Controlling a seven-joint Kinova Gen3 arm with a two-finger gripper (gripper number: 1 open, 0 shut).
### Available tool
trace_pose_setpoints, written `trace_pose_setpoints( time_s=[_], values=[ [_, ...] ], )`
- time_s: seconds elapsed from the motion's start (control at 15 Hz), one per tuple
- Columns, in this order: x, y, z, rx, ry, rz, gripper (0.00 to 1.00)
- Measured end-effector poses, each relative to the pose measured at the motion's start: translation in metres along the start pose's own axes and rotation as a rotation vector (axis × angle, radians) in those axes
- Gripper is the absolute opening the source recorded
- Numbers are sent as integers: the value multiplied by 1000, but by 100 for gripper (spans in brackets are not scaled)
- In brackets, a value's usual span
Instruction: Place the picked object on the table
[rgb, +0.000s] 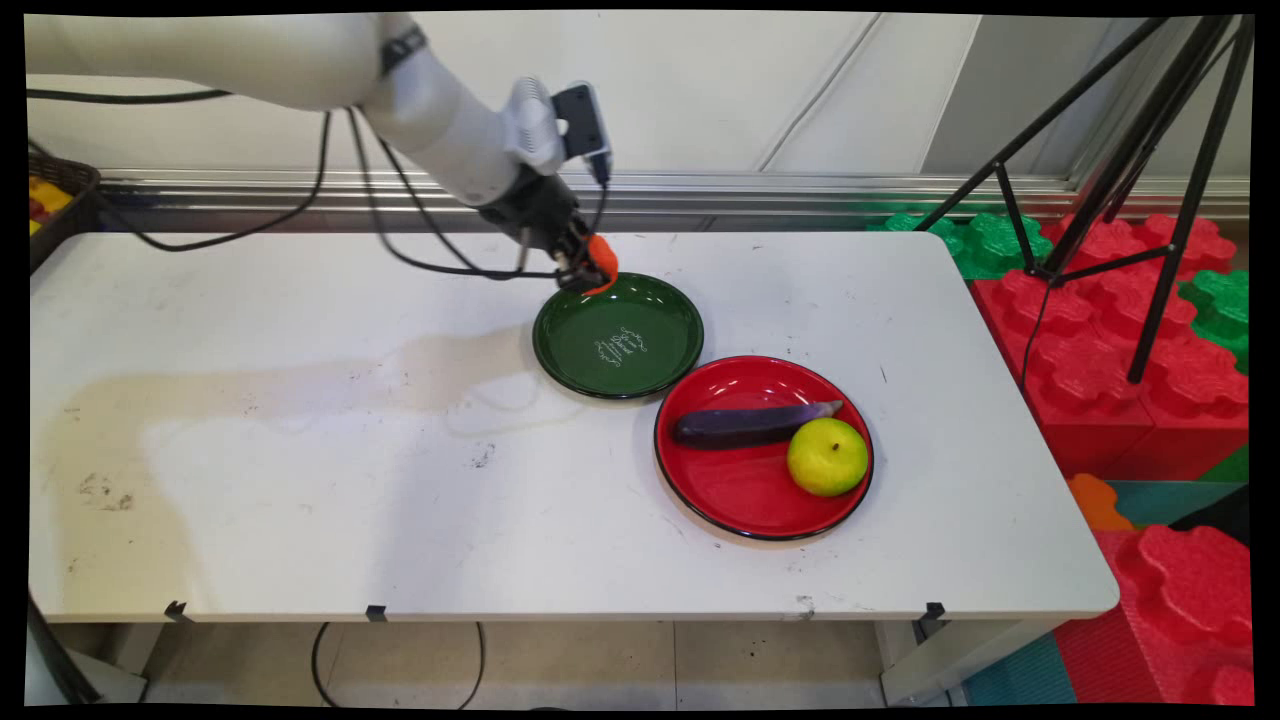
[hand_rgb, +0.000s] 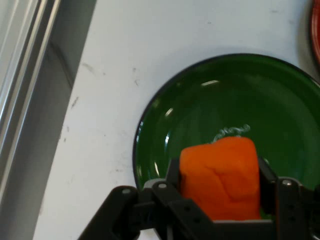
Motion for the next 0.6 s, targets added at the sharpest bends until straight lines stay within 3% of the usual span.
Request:
trace_pose_setpoints(
  time_s=[0.33, 0.6],
  values=[
    [-20, 21, -43, -71, 10, 81, 0],
    [-30, 44, -54, -115, -3, 86, 0]
  ],
)
